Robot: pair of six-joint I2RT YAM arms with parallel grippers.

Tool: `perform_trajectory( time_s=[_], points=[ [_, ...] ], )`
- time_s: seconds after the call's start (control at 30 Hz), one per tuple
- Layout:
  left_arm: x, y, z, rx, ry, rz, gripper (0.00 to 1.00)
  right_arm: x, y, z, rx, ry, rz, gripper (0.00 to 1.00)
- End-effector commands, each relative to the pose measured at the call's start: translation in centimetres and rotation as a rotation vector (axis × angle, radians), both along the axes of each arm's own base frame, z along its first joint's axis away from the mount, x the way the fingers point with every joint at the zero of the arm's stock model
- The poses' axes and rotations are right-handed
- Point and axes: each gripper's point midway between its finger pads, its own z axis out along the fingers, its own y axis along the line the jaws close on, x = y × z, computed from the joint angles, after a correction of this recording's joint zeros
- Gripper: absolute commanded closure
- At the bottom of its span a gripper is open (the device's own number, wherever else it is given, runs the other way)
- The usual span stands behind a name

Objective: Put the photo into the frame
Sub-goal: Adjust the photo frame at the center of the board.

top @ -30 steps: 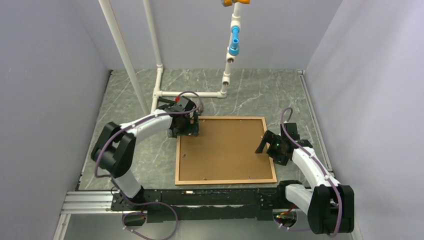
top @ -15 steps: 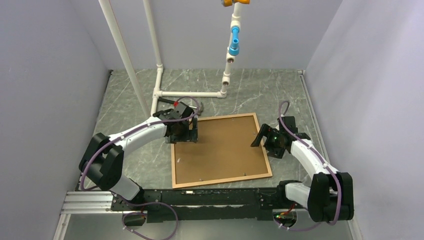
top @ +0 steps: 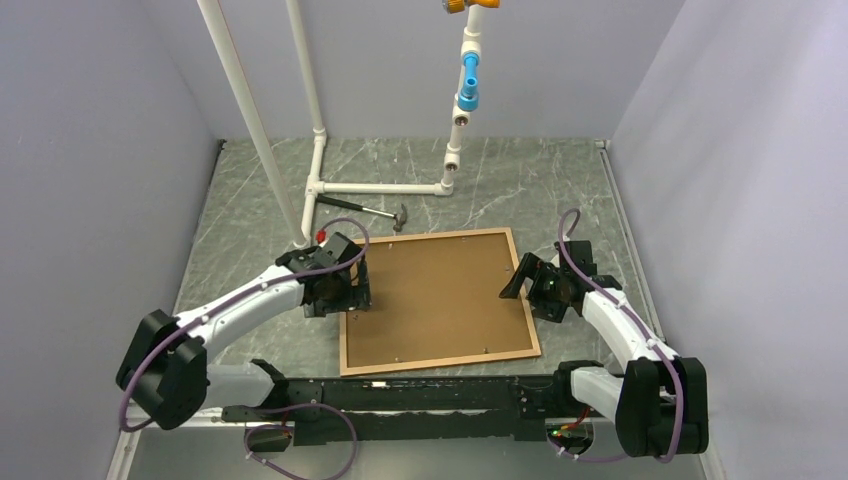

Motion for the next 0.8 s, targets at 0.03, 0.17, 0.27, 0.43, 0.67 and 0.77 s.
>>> perform_trajectory(
  time_s=[0.03, 0.17, 0.27, 0.43, 0.67, 0.77],
  points=[
    [-0.1, 1.1, 0.4, -0.007, -0.021, 0.082, 0.01, 1.2, 0.3, 0.7, 0.012, -0.034, -0.009, 0.00],
    [0.6, -0.1, -1.3, -0.143, -0.006, 0.071, 0.01, 1.3, 0.5, 0.3, 0.027, -0.015, -0.005, 0.00],
    [1.6, -2.0, -1.2, -0.260, -0.053, 0.025, 0.01, 0.8, 1.3, 0.2, 0.079, -0.005, 0.005, 0.00],
    [3.6, -5.1, 0.2, -0.362, -0.090, -0.055, 0.01, 0.0, 1.6, 0.6, 0.114, -0.014, -0.029, 0.00],
    [4.8, -7.6, 0.4, -0.368, -0.073, -0.121, 0.02, -0.2, -0.1, 1.9, 0.040, -0.082, -0.123, 0.00],
    [4.4, -6.9, -0.4, -0.292, -0.057, -0.117, 0.01, -0.1, -0.7, 1.9, 0.013, -0.087, -0.139, 0.00]
  ],
)
